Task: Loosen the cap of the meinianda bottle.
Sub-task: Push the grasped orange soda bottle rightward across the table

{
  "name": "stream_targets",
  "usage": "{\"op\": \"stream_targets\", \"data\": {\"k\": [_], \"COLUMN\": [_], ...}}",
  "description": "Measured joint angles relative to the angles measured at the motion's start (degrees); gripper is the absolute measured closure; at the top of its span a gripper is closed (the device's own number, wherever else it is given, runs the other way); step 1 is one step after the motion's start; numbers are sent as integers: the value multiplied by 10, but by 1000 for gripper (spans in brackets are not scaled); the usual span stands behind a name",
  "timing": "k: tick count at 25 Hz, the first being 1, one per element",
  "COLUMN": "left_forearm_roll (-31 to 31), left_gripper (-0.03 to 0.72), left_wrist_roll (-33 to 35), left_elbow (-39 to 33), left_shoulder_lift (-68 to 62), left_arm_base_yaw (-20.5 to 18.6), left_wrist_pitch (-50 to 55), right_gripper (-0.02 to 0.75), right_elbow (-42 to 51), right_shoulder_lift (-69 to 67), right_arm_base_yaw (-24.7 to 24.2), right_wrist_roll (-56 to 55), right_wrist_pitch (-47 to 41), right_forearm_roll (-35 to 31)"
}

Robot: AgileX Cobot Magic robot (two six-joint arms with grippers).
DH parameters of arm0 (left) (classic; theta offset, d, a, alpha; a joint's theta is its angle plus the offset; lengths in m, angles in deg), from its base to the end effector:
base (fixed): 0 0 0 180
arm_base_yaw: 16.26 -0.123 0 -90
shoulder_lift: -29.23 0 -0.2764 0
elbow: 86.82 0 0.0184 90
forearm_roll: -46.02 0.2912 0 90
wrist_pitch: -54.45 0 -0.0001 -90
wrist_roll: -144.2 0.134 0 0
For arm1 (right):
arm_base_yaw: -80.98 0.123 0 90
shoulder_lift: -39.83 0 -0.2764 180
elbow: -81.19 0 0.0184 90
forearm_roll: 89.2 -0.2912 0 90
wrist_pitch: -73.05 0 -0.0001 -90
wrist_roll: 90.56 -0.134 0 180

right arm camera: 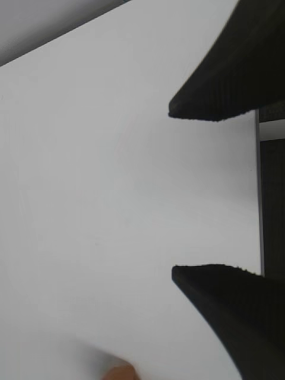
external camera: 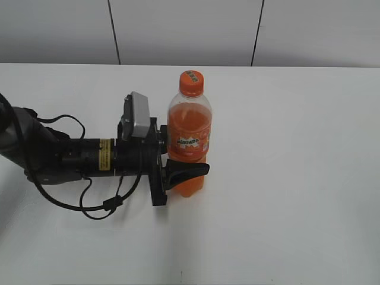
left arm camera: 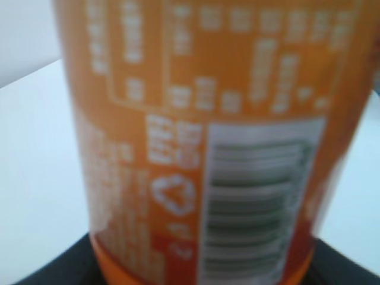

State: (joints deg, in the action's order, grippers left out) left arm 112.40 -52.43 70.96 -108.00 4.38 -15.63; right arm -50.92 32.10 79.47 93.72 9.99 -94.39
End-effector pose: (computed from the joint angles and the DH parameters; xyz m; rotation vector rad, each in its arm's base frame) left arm 0.3202 -0.2439 0.0194 1.2564 1.3860 -0.9894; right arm 0.0735 0.0089 0.2758 -0.0571 2.0675 0.0467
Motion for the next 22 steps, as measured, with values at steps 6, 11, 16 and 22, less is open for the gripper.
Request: {"op": "stream_targets", "data": {"k": [6, 11, 16, 22], "left_forearm_roll": [-14, -30, -35, -42], "left_gripper": [305, 305, 305, 305], "left_wrist_roll": [-22, -31, -31, -31], "left_elbow": [0, 0, 0, 0], "left_shoulder_lift": [-5, -22, -25, -25], "left_arm_base_yaw": [20, 20, 20, 20], "left_wrist_pitch": [0, -26, -30, -32], "right_gripper": [172, 172, 172, 172], "right_elbow": [0, 0, 0, 0], "right_shoulder_lift": [0, 0, 0, 0], "right_arm_base_yaw": [0, 0, 0, 0], "right_wrist_roll": [0, 0, 0, 0], "right_wrist_pitch": [0, 0, 0, 0], "right_forearm_roll": [0, 0, 0, 0]}}
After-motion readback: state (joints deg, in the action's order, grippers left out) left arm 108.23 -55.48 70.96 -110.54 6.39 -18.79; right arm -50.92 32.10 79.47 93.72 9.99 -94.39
